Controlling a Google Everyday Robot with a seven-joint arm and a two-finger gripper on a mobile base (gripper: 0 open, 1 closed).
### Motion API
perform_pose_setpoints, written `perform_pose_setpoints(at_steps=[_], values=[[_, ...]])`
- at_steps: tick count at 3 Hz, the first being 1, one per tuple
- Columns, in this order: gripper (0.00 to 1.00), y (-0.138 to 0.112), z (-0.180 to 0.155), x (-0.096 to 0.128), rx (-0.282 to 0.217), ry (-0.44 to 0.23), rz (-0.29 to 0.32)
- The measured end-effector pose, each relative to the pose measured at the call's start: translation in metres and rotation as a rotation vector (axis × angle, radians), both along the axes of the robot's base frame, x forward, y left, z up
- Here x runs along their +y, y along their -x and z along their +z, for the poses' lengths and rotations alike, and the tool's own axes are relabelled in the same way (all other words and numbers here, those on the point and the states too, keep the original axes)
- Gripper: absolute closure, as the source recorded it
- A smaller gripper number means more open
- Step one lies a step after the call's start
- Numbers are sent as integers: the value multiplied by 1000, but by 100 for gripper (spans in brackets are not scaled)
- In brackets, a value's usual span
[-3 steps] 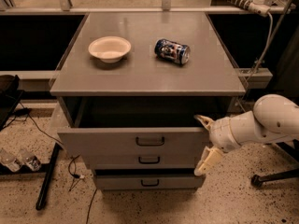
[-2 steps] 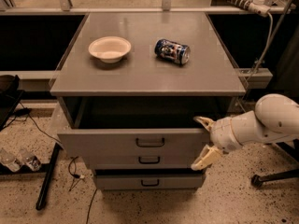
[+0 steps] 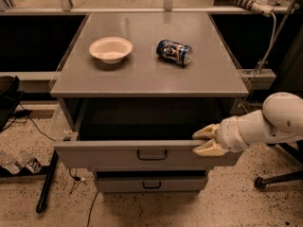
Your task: Open top drawer
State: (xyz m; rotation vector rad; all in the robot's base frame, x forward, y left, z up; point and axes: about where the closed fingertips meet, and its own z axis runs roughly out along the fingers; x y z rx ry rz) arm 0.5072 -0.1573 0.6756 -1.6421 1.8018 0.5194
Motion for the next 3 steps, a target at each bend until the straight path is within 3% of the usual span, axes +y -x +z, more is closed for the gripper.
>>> perform_pose_setpoints(at_steps=[1, 2, 3], values=[[89, 0, 2, 0, 0, 0, 0], [85, 34, 10, -8, 1, -22, -1], [62, 34, 10, -8, 1, -22, 0]])
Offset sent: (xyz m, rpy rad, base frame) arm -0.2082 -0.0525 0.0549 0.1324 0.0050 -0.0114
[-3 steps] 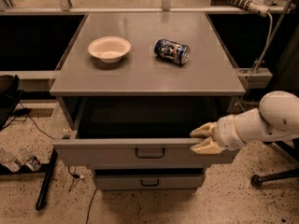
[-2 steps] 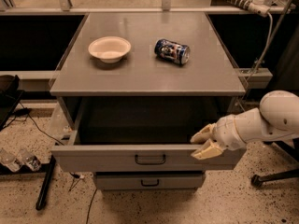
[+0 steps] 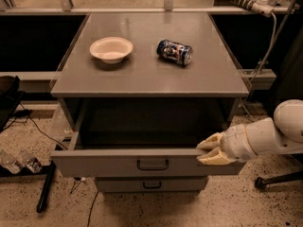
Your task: Open top drawer
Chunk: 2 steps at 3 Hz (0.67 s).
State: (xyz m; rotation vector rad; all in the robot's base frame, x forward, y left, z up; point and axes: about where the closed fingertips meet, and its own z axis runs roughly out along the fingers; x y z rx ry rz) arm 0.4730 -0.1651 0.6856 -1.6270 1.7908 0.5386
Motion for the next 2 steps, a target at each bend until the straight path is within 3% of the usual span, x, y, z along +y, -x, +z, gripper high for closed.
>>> perform_pose_setpoints(at_steps=[1, 2], values=[[40, 4, 3, 7, -10, -9, 29], [32, 31, -1, 6, -3, -34, 58]])
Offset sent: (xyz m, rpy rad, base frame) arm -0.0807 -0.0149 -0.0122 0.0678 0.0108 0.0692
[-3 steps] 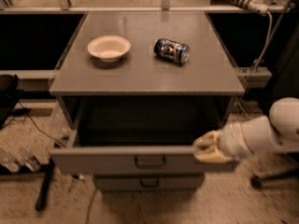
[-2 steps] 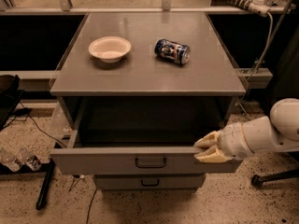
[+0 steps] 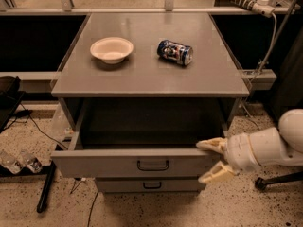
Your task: Open top drawer
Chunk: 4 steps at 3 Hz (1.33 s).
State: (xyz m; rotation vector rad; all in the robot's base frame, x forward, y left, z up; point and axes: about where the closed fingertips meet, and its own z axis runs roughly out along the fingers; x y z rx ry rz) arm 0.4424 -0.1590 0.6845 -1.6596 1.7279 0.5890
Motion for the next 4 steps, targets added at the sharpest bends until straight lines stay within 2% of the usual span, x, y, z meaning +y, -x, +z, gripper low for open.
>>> perform_pose_setpoints(at_steps=[1, 2, 3, 4], values=[[55, 47, -1, -16, 4, -40, 5], [79, 58, 4, -20, 2, -52, 2], [99, 57, 5, -20, 2, -52, 2], [0, 57, 5, -20, 2, -52, 2]])
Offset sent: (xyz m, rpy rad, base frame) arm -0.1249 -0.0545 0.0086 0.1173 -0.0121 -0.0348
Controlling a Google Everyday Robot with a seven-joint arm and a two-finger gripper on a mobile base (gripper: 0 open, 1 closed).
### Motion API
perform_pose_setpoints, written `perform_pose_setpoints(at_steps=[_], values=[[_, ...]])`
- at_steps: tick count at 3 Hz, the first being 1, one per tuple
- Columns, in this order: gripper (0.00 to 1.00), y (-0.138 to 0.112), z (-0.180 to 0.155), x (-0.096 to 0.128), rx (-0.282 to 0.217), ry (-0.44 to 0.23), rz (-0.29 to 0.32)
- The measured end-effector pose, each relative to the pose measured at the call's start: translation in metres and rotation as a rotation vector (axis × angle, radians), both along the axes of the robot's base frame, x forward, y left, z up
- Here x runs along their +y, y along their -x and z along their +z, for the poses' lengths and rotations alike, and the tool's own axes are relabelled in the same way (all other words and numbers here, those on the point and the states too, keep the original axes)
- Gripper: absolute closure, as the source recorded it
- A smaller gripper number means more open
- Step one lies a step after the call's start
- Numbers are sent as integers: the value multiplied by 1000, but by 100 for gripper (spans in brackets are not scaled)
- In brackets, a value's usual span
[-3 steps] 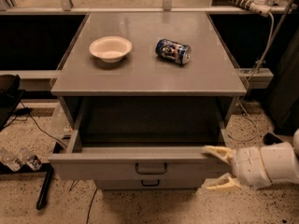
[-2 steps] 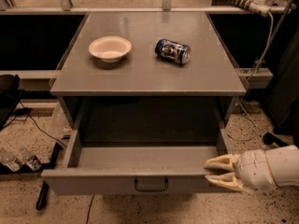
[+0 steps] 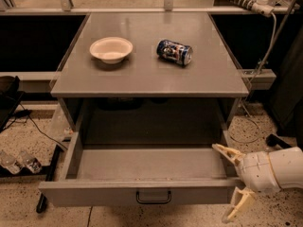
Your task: Open top drawer
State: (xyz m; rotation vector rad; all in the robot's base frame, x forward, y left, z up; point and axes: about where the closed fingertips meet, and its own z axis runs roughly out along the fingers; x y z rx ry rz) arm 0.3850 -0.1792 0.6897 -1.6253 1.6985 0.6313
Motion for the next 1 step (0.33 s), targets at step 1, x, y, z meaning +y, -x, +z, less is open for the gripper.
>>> perform_pose_setpoints(at_steps=[1], values=[[0, 0, 0, 0, 0, 0, 0]])
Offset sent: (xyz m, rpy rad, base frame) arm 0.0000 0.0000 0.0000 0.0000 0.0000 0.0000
